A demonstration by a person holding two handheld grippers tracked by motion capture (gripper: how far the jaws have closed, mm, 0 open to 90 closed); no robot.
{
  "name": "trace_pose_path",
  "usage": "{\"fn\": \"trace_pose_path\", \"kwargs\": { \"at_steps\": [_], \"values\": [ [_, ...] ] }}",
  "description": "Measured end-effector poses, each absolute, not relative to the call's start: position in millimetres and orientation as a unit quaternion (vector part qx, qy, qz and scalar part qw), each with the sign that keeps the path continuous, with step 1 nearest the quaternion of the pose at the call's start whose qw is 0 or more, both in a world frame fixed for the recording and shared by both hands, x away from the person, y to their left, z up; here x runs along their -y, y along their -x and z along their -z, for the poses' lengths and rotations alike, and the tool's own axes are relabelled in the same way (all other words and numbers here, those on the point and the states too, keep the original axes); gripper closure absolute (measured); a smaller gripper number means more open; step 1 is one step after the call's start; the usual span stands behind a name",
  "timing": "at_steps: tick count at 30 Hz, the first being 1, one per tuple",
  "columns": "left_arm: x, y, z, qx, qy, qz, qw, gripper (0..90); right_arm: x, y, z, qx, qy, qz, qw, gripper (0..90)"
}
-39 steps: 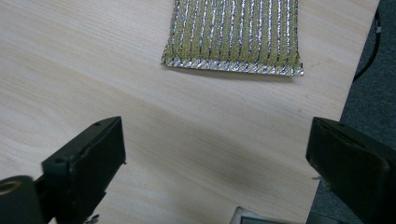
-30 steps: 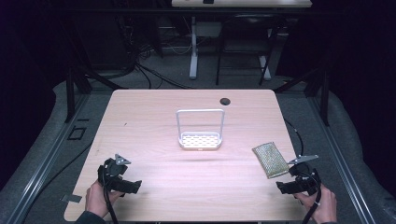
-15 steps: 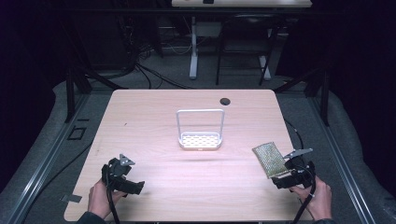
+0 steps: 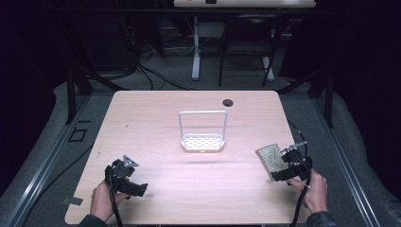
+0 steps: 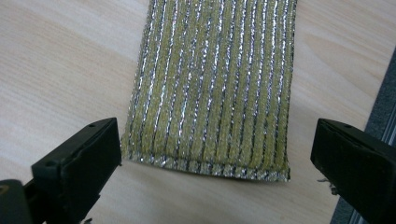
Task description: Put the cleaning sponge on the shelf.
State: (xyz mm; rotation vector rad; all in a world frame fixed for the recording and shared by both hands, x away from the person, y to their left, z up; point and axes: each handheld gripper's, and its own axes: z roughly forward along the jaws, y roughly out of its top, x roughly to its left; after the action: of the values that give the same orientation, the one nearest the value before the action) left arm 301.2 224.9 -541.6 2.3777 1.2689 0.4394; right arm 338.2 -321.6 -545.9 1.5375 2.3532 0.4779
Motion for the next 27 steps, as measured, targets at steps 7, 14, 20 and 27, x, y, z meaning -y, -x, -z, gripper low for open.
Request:
{"fn": "trace_pose_path", "kwargs": {
  "at_steps": [7, 14, 20, 27],
  "values": [
    [-224.1, -302.1, 543.0, -0.451, -0.855, -0.155, 0.203, 0.0, 318.4, -350.2, 548.8, -0.812, -0.542, -0.159, 0.146, 4.5],
    [-225.0, -301.3, 542.0, -0.450, -0.855, -0.156, 0.203, 0.0, 316.2, -354.7, 549.4, -0.808, -0.545, -0.170, 0.142, 10.3],
    [-224.3, -301.5, 544.1, -0.447, -0.859, -0.152, 0.197, 0.0, 317.9, -354.1, 550.5, -0.805, -0.550, -0.174, 0.134, 14.5],
    [-223.9, -300.5, 543.0, -0.446, -0.859, -0.153, 0.200, 0.0, 317.0, -352.7, 551.7, -0.803, -0.555, -0.173, 0.135, 20.3]
  ]
}}
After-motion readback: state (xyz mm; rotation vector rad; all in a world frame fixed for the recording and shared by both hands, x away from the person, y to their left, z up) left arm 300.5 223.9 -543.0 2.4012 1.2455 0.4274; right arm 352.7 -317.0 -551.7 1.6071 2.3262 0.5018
